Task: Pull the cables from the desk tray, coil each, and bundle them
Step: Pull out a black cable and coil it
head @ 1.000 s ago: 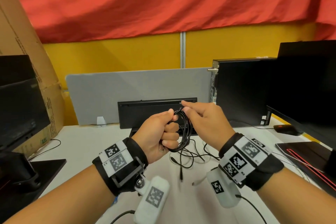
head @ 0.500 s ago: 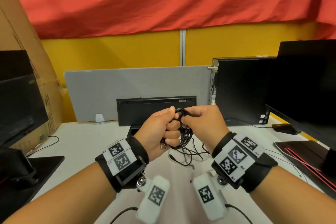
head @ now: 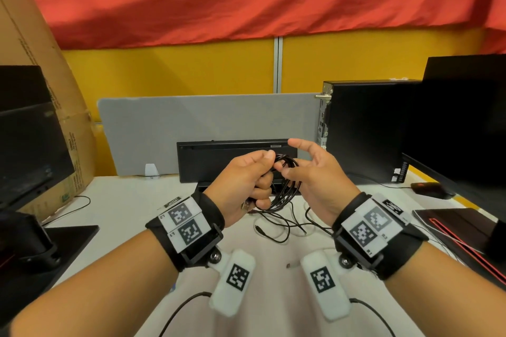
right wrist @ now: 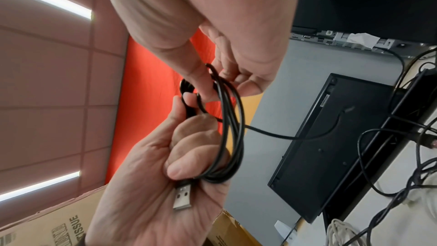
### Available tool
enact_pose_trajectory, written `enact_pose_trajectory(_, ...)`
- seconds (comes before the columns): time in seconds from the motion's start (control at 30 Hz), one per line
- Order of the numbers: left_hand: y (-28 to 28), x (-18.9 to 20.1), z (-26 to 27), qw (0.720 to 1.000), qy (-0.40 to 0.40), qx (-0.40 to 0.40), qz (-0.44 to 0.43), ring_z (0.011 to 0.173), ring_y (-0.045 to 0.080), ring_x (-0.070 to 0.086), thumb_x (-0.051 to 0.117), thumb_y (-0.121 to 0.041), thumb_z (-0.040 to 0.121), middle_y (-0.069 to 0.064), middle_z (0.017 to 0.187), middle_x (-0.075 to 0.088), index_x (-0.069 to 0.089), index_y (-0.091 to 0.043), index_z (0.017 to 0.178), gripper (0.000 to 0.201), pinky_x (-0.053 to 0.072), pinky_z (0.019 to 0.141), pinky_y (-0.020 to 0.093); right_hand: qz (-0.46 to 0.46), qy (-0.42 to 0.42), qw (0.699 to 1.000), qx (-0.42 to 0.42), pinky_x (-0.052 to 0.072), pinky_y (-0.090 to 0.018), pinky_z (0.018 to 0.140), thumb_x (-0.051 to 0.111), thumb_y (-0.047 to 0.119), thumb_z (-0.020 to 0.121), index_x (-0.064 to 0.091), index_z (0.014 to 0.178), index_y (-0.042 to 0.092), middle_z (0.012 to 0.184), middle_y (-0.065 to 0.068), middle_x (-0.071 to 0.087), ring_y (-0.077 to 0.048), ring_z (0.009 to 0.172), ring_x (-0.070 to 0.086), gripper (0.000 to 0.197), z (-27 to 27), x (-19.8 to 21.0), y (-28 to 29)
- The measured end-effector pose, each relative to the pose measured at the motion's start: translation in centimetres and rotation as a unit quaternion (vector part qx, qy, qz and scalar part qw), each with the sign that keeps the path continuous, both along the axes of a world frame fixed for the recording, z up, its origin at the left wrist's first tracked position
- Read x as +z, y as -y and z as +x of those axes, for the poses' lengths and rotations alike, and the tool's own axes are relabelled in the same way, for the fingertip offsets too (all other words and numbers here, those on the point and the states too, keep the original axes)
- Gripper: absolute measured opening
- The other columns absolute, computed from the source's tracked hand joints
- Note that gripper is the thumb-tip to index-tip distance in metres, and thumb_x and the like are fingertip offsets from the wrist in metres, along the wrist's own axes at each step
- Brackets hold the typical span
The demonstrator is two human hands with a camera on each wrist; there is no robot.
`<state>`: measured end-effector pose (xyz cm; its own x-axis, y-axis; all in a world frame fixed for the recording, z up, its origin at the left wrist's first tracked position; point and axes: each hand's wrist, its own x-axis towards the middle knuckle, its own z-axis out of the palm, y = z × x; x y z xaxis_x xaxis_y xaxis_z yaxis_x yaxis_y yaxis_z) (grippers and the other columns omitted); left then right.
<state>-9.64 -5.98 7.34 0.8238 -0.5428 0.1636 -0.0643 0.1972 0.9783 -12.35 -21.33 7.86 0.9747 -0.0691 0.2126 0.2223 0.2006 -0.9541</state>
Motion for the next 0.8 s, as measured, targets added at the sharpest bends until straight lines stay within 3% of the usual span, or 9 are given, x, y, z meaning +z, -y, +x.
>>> enact_pose_trajectory(0.13,0.0,-0.4,0.4,1.000,-0.022,0.014,0.012,0.043,0.008,0.019,0.042,-0.034,0.102,-0.004,0.057,0.022,0.054,-0.014,0.083,0.031,0.028,0.039,0.021,-0.080,-0.015,0.996,-0.022,0.050,-0.046,0.090,0.060,-0.018,0.077,0.051,0.120,0.019,0.087,-0.015,0.069,-0.025,0.084,0.064,0.058,0.0,-0.1,0.1)
enact_pose_trajectory(0.27,0.2,-0.6,0.6,0.999,-0.004,0.034,0.037,0.043,0.007,0.022,0.040,-0.035,0.103,-0.005,0.056,0.027,0.054,-0.014,0.081,0.033,0.030,0.039,0.020,-0.106,-0.009,0.994,-0.017,0.056,-0.033,0.076,0.065,-0.017,0.075,0.049,0.123,0.015,0.074,-0.004,0.068,-0.017,0.073,0.066,0.060,0.0,-0.3,-0.3)
enact_pose_trajectory(0.33,0.3,-0.6,0.7,0.998,0.005,0.046,0.037,0.043,0.007,0.023,0.040,-0.034,0.103,-0.005,0.056,0.029,0.053,-0.014,0.082,0.033,0.029,0.039,0.020,-0.159,0.038,0.986,-0.031,0.059,-0.034,0.071,0.074,-0.008,0.074,0.050,0.119,0.018,0.075,-0.011,0.067,-0.019,0.071,0.065,0.057,-0.1,-0.2,-0.6)
enact_pose_trajectory(0.4,0.3,-0.6,0.8,0.998,0.008,0.058,0.026,0.043,0.007,0.023,0.039,-0.034,0.104,-0.006,0.055,0.033,0.051,-0.014,0.080,0.033,0.028,0.040,0.020,-0.270,0.111,0.953,-0.086,0.057,-0.032,0.065,0.079,0.007,0.076,0.053,0.110,0.027,0.075,-0.017,0.066,-0.017,0.066,0.061,0.048,-0.3,-0.2,-0.7)
enact_pose_trajectory(0.5,0.3,-0.7,0.7,0.997,0.015,0.072,-0.001,0.045,0.009,0.022,0.035,-0.032,0.105,-0.005,0.056,0.030,0.050,-0.015,0.080,0.034,0.029,0.041,0.021,-0.357,0.193,0.900,-0.162,0.049,-0.014,0.060,0.079,0.027,0.077,0.065,0.100,0.037,0.072,0.002,0.068,-0.006,0.066,0.061,0.029,-0.1,-0.4,-0.6)
enact_pose_trajectory(0.6,0.4,-0.9,0.8,0.991,0.058,0.117,0.011,0.048,0.011,0.030,0.036,-0.025,0.105,-0.001,0.060,0.034,0.053,-0.013,0.083,0.031,0.040,0.045,0.024,-0.354,0.225,0.887,-0.192,0.043,-0.006,0.062,0.076,0.030,0.081,0.074,0.101,0.035,0.070,0.016,0.062,0.005,0.068,0.056,0.021,0.6,-0.5,-0.5)
enact_pose_trajectory(0.67,0.4,-1.0,1.2,0.979,0.113,0.160,0.057,0.053,0.014,0.042,0.040,-0.019,0.104,0.003,0.064,0.043,0.057,-0.009,0.083,0.029,0.049,0.054,0.026,-0.372,0.234,0.874,-0.207,0.038,-0.001,0.062,0.070,0.029,0.087,0.076,0.103,0.029,0.062,0.023,0.060,0.011,0.066,0.053,0.017,1.0,-0.6,-0.5)
enact_pose_trajectory(0.73,0.0,-1.1,1.5,0.963,0.155,0.195,0.105,0.061,0.014,0.053,0.045,-0.015,0.102,0.002,0.067,0.054,0.062,-0.011,0.079,0.028,0.053,0.065,0.027,-0.378,0.224,0.877,-0.194,0.042,-0.004,0.064,0.060,0.032,0.094,0.077,0.100,0.023,0.062,0.026,0.063,0.010,0.068,0.057,0.020,1.2,-0.9,-0.4)
enact_pose_trajectory(0.8,-0.6,-1.3,1.7,0.956,0.162,0.206,0.130,0.066,0.013,0.059,0.049,-0.011,0.099,0.001,0.068,0.061,0.064,-0.014,0.078,0.026,0.055,0.067,0.023,-0.351,0.152,0.910,-0.161,0.051,-0.018,0.069,0.052,0.039,0.097,0.076,0.097,0.017,0.067,0.015,0.069,0.000,0.070,0.064,0.033,1.5,-1.0,-0.3)
